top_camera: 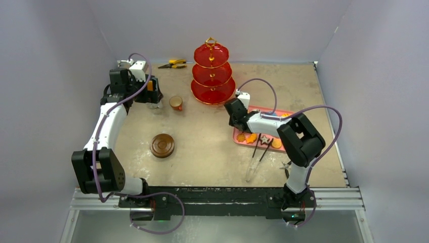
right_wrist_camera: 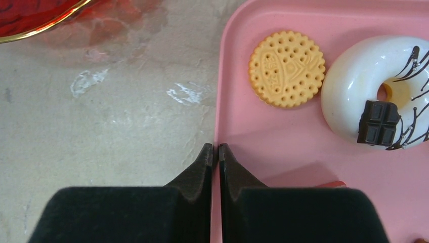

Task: Serve the afternoon tea
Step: Move the tray at the center of the board, then move the desert table to the center of the board.

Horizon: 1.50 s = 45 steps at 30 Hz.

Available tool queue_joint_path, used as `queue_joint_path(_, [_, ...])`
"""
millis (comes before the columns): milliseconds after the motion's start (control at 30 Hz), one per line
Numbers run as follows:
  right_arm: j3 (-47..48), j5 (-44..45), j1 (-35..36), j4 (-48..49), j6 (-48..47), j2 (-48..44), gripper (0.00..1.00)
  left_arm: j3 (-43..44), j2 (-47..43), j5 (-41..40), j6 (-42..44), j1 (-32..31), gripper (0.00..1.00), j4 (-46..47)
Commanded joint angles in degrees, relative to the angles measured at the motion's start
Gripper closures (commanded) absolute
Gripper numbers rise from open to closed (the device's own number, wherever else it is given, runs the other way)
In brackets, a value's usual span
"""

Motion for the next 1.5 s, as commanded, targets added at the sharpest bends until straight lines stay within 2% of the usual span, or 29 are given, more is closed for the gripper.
queue_joint_path(0, [-1.39,0.58,-2.1,3.31,-4.01,-2.87,0.97,1.85,-1.93,1.63,-0.03,0.29,0.01,-0.17])
queue_joint_path(33, [-1.24,-0.04,-2.4,3.53,-4.69,-2.9,0.94,1.8,-1.95,1.78,0.05,0.23,0.01,-0.18])
queue_joint_path(233, [0.77,-0.23,-2.4,0.39,-5.15,-5.62,0.25,1.62,-1.96,2.27,0.15,0.21,0.01,-0.1])
queue_joint_path(300, [1.65,-0.2,-2.45,-2.57,-4.57,-7.53,0.17,1.7,-1.96,2.47,0.15,0.3,0.01,-0.17])
queue_joint_path(400, [3.49,0.81,-2.39,-9.11,-1.54,-10.66,0.13,1.88,-2.13,2.96,0.19,0.21,0.01,-0.25])
queue_joint_path(533, [1.02,-0.62,-2.32,-16.41,4.06,-14.63,0.15,2.22,-2.31,4.44,0.72,0.2,0.01,-0.53])
queue_joint_path(700, [-4.07,-5.59,-1.25,-15.72,5.08,-20.58,0.17,2.51,-1.68,6.65,0.79,-0.8,0.01,-0.57])
queue_joint_path(800, [-2.9,-4.73,2.11,-15.35,4.7,-20.3,0.18,4.22,-0.23,4.74,0.7,-3.72,0.01,0.29])
queue_joint_path(867, [-0.35,-6.66,2.33,-17.01,5.43,-18.71,0.18,6.75,1.57,3.4,0.43,-6.45,0.01,1.4])
queue_joint_path(1000, [1.91,-8.7,1.99,-14.06,3.42,-19.64,0.18,15.12,8.71,1.81,-0.12,-11.89,0.01,2.8])
queue_joint_path(1100, [1.81,-9.63,1.99,-13.38,2.82,-20.93,0.18,22.64,13.86,3.79,-3.49,-14.64,0.01,4.98])
queue_joint_path(1233, [-1.23,-12.71,1.91,-10.98,2.35,-23.35,0.19,28.75,18.66,6.24,-5.78,-17.84,0.01,12.68])
queue_joint_path(1300, [-2.51,-14.15,1.83,-9.88,2.31,-24.82,0.19,34.36,22.08,7.35,-6.25,-19.59,0.01,12.27])
queue_joint_path(1467, [-3.36,-14.98,1.07,-9.91,1.98,-27.26,0.2,39.87,26.73,10.01,-6.93,-20.89,0.0,16.38])
